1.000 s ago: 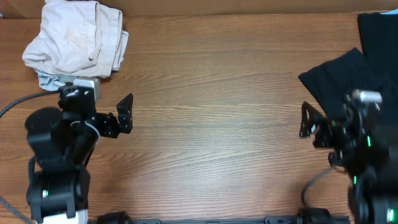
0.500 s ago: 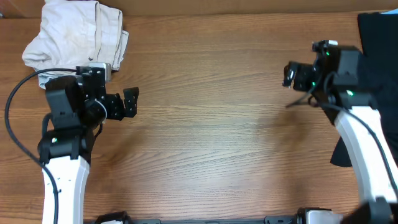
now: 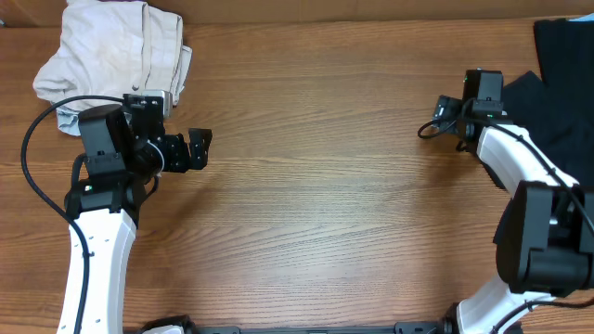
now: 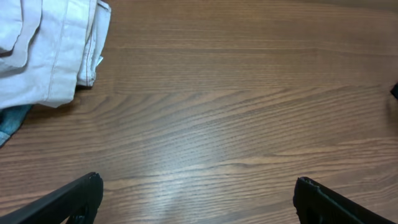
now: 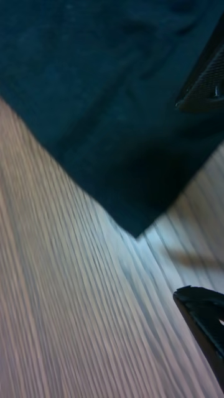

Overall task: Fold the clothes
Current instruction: 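Move the right gripper to the black t-shirt's edge and grasp it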

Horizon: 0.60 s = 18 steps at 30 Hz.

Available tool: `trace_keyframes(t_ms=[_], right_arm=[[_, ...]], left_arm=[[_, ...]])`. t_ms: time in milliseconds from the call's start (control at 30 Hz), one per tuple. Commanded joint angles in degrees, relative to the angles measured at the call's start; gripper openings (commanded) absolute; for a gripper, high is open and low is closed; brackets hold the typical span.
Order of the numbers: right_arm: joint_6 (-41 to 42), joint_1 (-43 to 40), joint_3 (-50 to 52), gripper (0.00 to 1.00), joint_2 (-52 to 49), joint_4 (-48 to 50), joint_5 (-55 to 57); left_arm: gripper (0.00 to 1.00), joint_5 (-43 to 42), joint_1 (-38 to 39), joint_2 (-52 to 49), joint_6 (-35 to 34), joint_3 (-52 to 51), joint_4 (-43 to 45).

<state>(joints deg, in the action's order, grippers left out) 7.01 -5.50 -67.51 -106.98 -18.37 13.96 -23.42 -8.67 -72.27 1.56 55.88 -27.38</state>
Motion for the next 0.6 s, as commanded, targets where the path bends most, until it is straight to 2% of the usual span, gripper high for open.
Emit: trace_keyframes(t_ms=[0,167,367,500,567], right_arm=[[0.94,-1.42,-1.16,0.89,-0.98,1.75,1.40],[0.92,-3.21,-1.14,0.83,-2.69,2.25,-1.88],[-2.19,-3.63,-1.14,0.82,-5.33,1.99,-10.58],[-2.75,-3.58,-1.14,0.82,-7.13,1.92,-10.64],[-2.75,-3.82,-1.14,0.78,-8.15,1.88,-10.16]], left_arm=[[1.00,-0.94,-0.31,-1.18,-0.28,1.16,0.74],[1.00,-0.55,-0.31,-2.08,-0.26,1.16,1.20],[1.00,0.02,-0.31,-2.47,-0.28,1.16,3.28],[1.00,0.02,-0.31,-2.47,-0.28,1.16,4.94],[1.00,0.02,-0.31,-2.47,-0.28,1.16,5.11]])
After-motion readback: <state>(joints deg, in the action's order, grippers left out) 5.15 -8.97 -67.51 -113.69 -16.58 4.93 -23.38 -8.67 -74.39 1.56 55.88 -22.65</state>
